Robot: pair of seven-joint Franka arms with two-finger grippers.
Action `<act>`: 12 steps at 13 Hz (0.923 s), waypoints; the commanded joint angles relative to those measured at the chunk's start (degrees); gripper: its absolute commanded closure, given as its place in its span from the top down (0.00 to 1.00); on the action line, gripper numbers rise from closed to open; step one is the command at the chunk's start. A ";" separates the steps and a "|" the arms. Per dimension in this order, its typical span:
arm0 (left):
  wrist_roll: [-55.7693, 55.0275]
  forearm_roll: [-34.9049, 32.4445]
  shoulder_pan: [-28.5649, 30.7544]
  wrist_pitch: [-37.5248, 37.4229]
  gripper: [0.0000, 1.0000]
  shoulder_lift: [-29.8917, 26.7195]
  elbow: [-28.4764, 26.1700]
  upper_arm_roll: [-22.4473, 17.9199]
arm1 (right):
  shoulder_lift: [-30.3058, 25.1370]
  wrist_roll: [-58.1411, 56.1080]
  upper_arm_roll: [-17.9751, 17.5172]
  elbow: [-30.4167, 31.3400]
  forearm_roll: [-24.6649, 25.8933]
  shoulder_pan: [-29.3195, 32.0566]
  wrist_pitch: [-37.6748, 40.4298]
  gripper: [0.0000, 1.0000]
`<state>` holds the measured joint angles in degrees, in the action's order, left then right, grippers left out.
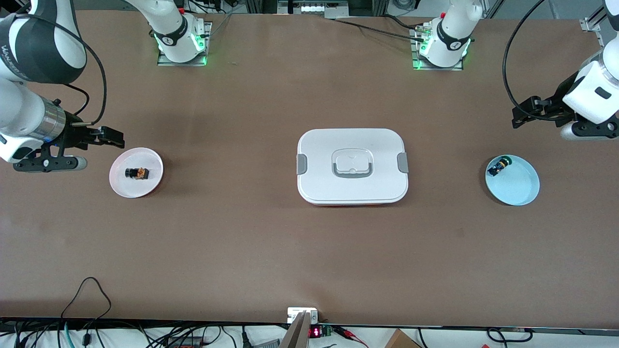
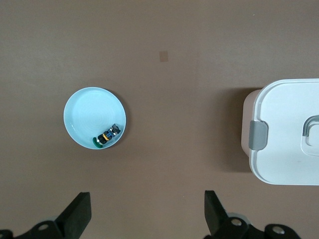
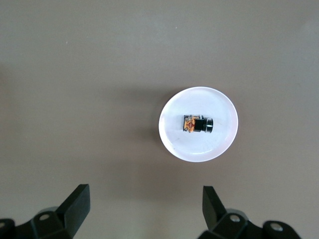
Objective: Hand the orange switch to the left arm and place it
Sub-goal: 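Move the right gripper over the orange switch on the white plate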
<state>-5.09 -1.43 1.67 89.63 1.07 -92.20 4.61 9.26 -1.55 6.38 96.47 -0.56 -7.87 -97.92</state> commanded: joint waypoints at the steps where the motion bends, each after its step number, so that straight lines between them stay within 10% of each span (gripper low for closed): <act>1: 0.35 -1.64 0.27 -1.04 1.00 0.77 1.76 0.31 | 1.72 0.15 -0.23 -1.37 0.56 0.22 -1.21 1.00; 12: 0.43 -1.64 0.35 -1.04 1.00 0.77 1.76 0.23 | 5.07 0.06 -0.31 10.56 6.80 1.89 -18.15 1.00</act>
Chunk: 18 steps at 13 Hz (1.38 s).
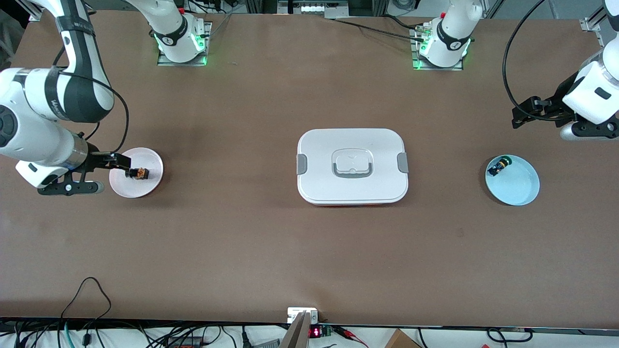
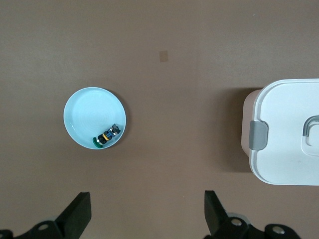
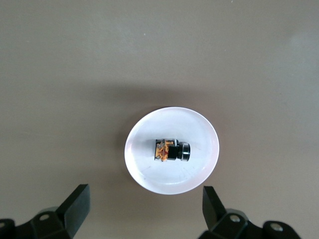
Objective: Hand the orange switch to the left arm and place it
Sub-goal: 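Lower the right gripper and grasp the orange switch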
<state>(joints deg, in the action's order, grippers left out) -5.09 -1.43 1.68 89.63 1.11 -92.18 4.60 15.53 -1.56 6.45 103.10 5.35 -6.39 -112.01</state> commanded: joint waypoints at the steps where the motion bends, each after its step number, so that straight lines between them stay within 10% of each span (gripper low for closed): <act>1: 0.43 -1.64 0.35 -1.04 1.00 0.73 1.74 0.32 | -1.12 0.16 -0.39 5.96 0.89 0.42 -6.88 1.00; 18: 0.43 -1.64 0.35 -1.04 1.00 0.73 1.74 0.23 | 6.88 -0.72 -0.39 16.17 1.07 4.28 -25.45 1.00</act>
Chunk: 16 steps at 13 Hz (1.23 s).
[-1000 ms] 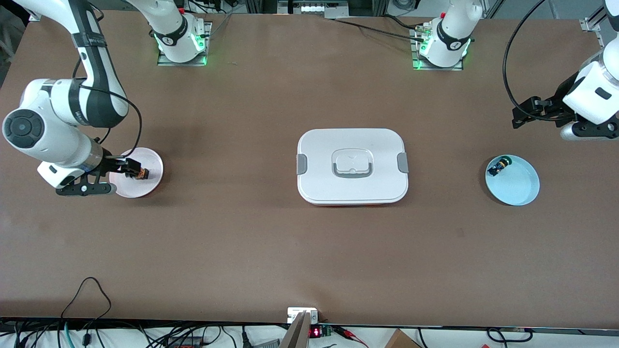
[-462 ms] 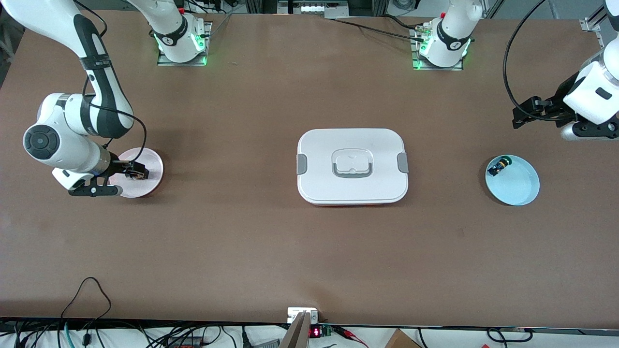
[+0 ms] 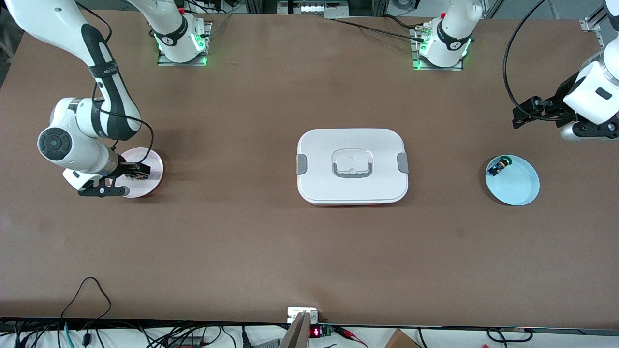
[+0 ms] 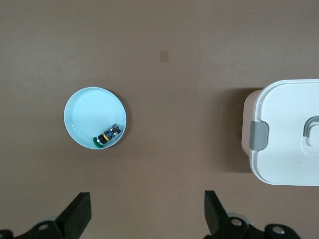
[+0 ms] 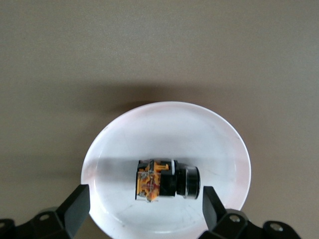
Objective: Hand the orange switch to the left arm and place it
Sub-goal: 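Lower the right gripper and grasp the orange switch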
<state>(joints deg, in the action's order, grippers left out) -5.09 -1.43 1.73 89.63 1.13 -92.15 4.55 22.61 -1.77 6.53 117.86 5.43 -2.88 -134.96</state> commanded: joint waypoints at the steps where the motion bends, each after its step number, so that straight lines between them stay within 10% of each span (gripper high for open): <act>1: 0.43 -1.64 0.29 -1.04 1.00 0.71 1.71 0.28 | 0.24 -0.51 -0.47 1.49 0.99 0.86 -2.50 1.00; 16: 0.43 -1.64 0.20 -1.04 1.00 0.71 1.71 0.28 | 2.88 -3.14 -0.47 1.67 0.99 2.79 -2.59 1.00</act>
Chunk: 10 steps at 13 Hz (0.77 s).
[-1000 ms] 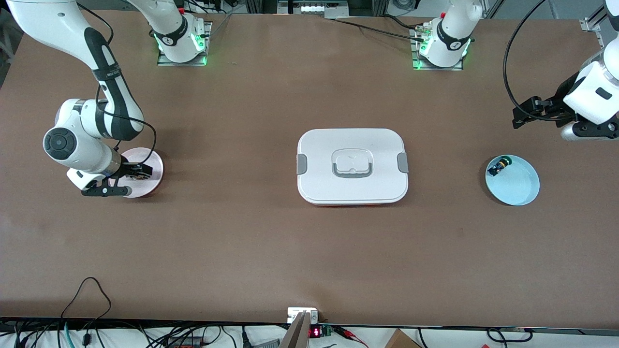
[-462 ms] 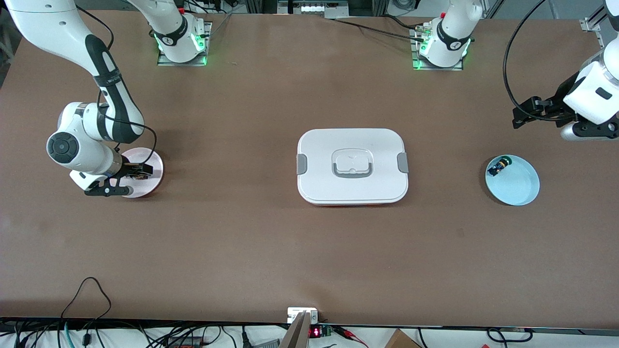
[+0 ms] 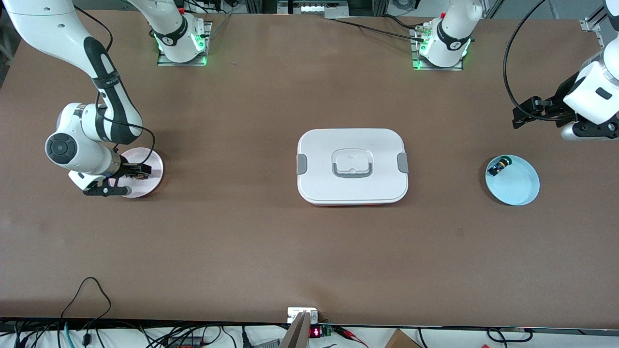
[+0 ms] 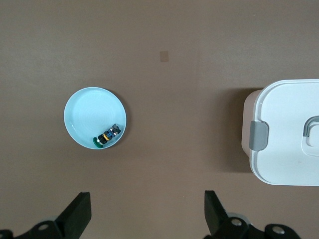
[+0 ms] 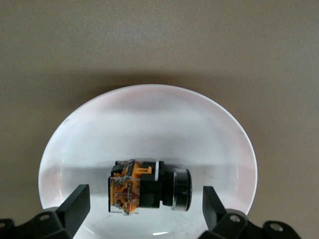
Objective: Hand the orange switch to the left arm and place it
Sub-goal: 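Lower the right gripper and grasp the orange switch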
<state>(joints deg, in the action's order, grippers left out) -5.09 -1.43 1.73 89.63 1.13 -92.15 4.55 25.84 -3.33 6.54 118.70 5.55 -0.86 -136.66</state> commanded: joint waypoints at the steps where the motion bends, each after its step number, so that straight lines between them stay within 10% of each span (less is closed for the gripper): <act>1: 0.43 -1.64 0.29 -1.04 1.00 0.71 1.71 0.28 | -0.18 -1.59 -0.48 0.83 0.87 0.77 -0.98 1.00; 10: 0.52 -1.64 0.38 -1.04 1.00 0.71 1.71 0.20 | 1.14 -1.68 -0.57 1.53 0.61 0.94 -1.24 1.00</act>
<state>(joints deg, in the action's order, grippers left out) -5.09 -1.43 1.73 89.63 1.13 -92.15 4.54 27.41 -4.28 6.54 119.15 5.55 -0.83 -136.85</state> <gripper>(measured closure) 0.000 0.000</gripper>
